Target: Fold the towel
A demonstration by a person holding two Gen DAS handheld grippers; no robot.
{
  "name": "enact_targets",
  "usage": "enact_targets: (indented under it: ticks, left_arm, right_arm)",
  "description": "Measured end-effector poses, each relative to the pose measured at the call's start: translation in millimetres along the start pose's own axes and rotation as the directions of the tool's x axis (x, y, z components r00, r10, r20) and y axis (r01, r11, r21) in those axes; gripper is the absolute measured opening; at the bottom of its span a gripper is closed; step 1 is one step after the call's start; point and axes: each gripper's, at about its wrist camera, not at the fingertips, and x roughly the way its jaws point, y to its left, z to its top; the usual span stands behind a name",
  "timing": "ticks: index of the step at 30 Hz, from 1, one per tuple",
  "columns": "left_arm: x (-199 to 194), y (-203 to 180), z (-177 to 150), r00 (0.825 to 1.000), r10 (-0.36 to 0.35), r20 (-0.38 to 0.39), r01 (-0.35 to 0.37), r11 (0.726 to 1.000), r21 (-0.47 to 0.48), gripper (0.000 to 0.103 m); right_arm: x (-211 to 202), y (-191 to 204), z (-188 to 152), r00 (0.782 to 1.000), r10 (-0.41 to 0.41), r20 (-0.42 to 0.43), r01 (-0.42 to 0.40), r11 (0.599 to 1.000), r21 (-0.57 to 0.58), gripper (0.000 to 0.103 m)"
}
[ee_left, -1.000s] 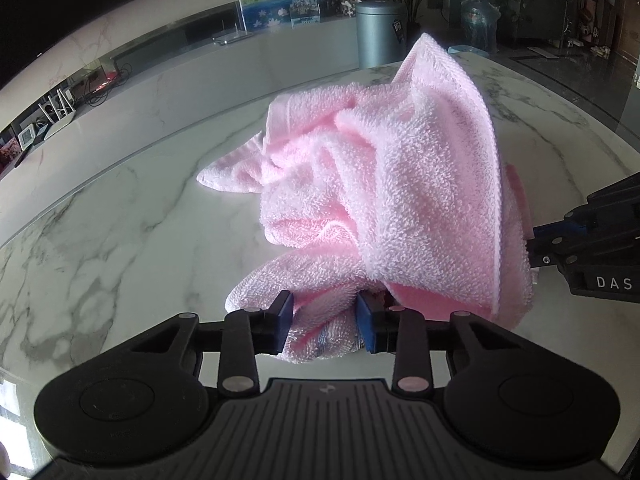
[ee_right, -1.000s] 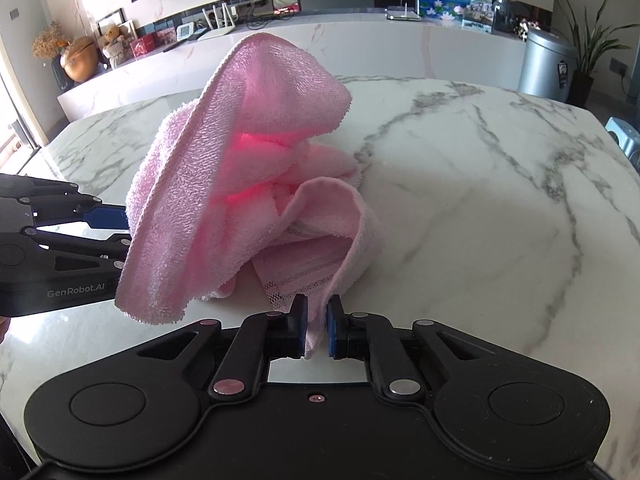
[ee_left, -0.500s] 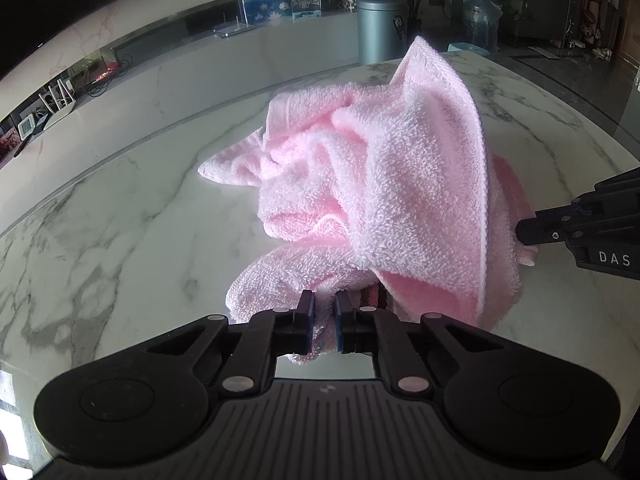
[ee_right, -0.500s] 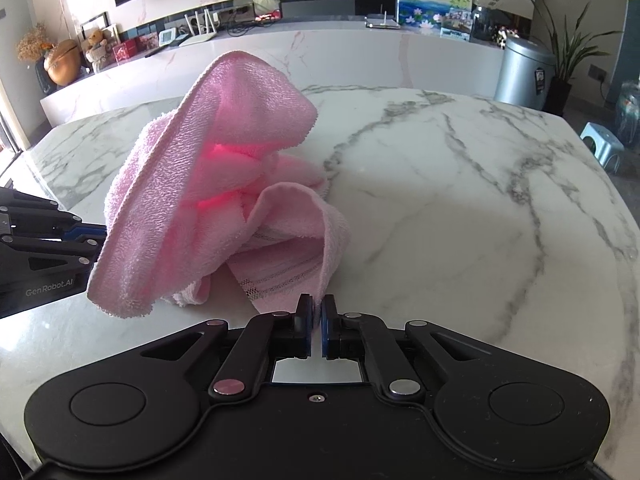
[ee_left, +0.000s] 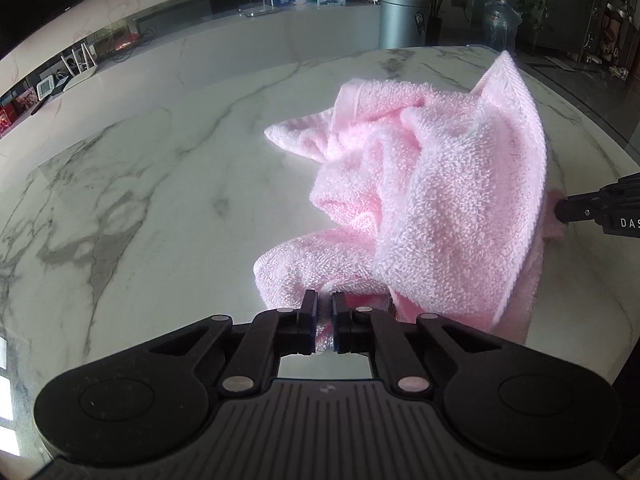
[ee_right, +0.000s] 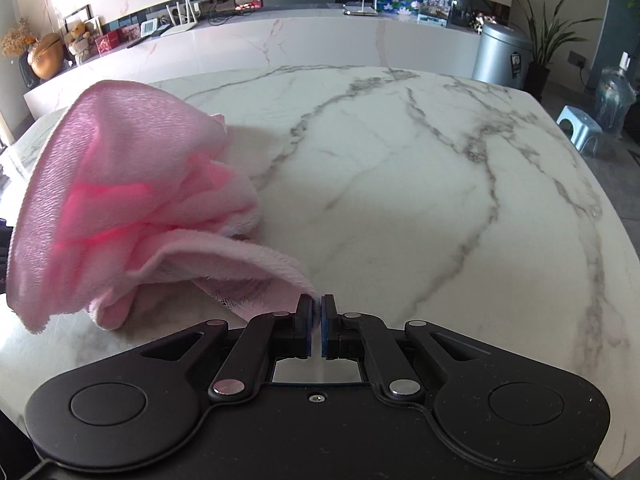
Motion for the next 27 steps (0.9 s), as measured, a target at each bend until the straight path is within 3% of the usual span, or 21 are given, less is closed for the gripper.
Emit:
enact_targets:
  ticks: [9,14,16,17,21,27]
  left_arm:
    - [-24.2,-3.8,-5.5,0.999,-0.029,0.015,0.029,1.0,0.008,0.019]
    - [-49.1,-10.1,-2.4,0.998,-0.018,0.062,0.015,0.999,0.041,0.042]
    - [-60.4,-15.2,1.2,0.996,-0.032,0.082,0.027,0.998,0.065,0.043]
    - [-65.8,-18.2,3.3,0.995,-0.047,0.091,0.04,0.996,0.078,0.045]
    - [-83.2,-37.2,10.9,0.987,-0.105,0.12,0.088,0.986,0.143,0.05]
    - [-89.7,-74.8,19.2,0.975,-0.178,0.131,0.142,0.958,0.251,0.056]
  right_arm:
    - [-8.9,-4.9,-15.8,1.0,0.012,-0.012,-0.011,1.0,0.012,0.004]
    - [-16.3,-2.2,-15.4,0.999,0.036,0.011,-0.035,0.999,-0.042,0.018]
    - [-19.5,-0.5,-15.2,0.999,0.051,0.018,-0.049,0.995,-0.089,0.037]
    - [-21.2,0.6,-15.3,0.998,0.053,0.023,-0.05,0.992,-0.112,0.039]
    - [-27.2,3.2,-14.1,0.997,0.066,0.029,-0.06,0.984,-0.17,0.039]
    - [-37.8,7.7,-12.6,0.991,0.13,0.021,-0.125,0.98,-0.157,0.039]
